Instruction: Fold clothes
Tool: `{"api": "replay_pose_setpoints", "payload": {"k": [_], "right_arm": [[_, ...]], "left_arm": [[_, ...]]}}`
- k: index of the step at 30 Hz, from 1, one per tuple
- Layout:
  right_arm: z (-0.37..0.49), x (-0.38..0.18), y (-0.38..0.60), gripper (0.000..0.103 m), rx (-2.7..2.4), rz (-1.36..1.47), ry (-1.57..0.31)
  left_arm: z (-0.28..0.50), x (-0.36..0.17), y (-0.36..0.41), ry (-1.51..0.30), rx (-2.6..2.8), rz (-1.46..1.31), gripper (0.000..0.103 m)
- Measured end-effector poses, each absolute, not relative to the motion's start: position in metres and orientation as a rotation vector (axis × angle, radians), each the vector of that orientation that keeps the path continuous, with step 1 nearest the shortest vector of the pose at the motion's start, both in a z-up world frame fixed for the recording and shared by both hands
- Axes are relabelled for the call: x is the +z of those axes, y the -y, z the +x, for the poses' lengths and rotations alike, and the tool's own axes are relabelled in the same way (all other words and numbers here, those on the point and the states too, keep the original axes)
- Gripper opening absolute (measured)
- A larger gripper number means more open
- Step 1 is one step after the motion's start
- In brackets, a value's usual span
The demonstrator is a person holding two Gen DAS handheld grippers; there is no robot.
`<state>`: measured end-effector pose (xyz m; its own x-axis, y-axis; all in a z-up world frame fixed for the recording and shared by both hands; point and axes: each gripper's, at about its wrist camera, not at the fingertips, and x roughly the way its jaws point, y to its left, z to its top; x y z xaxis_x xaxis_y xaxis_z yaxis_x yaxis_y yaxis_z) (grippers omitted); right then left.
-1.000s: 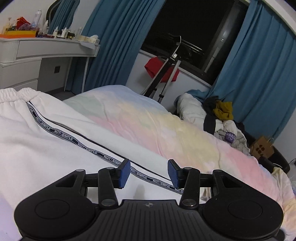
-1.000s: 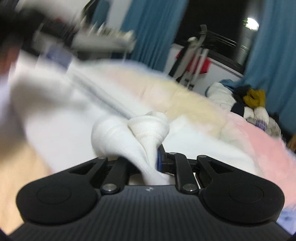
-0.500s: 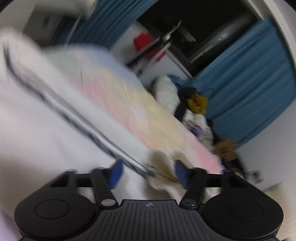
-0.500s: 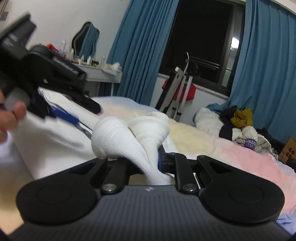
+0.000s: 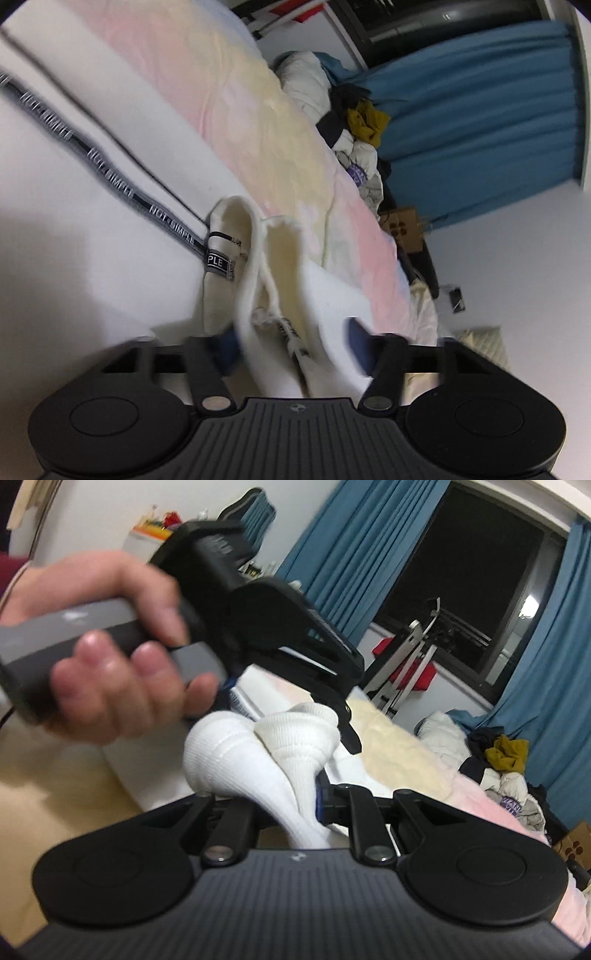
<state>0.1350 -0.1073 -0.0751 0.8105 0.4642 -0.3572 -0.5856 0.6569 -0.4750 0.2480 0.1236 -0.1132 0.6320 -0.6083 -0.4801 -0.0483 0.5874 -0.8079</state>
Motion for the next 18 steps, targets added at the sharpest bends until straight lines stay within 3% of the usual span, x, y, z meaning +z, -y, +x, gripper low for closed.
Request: {"api": "replay_pose_setpoints", "payload": {"k": [1,2,8,13,16,18], "right_arm": [[0.133,-0.077,0.104,0.015,0.593,-0.615,-0.213],[0.132,-0.078,0.101,0.015,0.587,-0.617,-0.215],[0.136,-0.074,0.093,0.019,0.575,-0.517,-0.21],[0.158,-0.065,0.105,0.025,0.647,-0.183,-0.385],[0.161,-0.057,0.121,0.036,0.692,-0.038,-0.489],[0.158,-0.049,0.135,0.054,0.691,0.033,-0.53]], "left_arm": [[0.251,-0.114,-0.123,-0.843,-0.371,-0.878,0.025],[0.253,-0.112,-0.123,-0.841,-0.375,-0.858,0.021],[0.254,-0.087,-0.125,-0.753,-0.374,-0.736,0.019],[0.265,-0.11,-0.139,-0.811,-0.326,-0.713,0.019],[0.268,-0.119,-0.141,-0.823,-0.31,-0.704,0.019],[0.268,-0.119,-0.139,-0.817,-0.309,-0.688,0.02]]}}
